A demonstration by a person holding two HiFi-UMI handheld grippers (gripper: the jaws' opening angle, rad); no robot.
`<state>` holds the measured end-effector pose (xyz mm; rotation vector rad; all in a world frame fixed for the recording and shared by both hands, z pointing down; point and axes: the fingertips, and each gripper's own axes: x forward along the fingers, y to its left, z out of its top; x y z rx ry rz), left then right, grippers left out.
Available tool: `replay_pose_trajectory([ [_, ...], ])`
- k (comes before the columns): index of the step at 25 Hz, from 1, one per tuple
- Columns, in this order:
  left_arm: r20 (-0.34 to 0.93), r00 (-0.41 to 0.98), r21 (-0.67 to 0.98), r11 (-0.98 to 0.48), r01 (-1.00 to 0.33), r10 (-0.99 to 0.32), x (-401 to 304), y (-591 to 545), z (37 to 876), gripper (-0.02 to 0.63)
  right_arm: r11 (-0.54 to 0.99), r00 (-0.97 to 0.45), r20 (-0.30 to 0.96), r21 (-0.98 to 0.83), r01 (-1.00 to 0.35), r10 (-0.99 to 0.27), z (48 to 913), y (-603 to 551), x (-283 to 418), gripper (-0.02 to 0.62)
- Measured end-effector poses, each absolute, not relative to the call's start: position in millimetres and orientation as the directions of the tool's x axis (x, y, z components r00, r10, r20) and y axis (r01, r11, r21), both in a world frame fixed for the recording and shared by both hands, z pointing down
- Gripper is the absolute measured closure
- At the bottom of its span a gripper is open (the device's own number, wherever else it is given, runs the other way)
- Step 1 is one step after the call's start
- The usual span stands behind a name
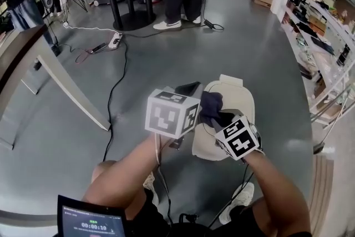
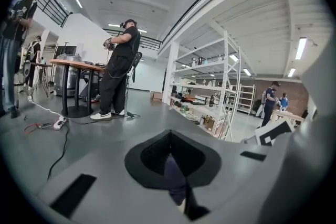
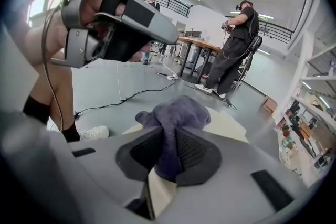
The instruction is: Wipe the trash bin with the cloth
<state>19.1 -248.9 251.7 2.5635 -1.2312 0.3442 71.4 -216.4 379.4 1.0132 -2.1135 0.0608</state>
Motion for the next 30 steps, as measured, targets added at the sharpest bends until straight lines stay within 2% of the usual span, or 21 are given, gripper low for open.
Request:
replay_pose_trajectory([
  [6,0.319,0.625,0.152,-0.612,-0.776,-0.713,5,-242,249,0.604,0.653,-0.352,0.668,0.269,-0.708,-0.656,380,-209,69,0.526],
  [20,0.345,0.640,0.107,-0.648,-0.754,-0.687,18,-231,259,0.604,0.585,-0.276,0.678,0.279,-0.761,-0.681,381,-199,125,0.526],
  [30,0.375,0.669,0.145,-0.672,-0.726,-0.642,28,-219,277,0.604,0.533,-0.213,0.695,0.282,-0.798,-0.687,384,-187,166,0.526],
])
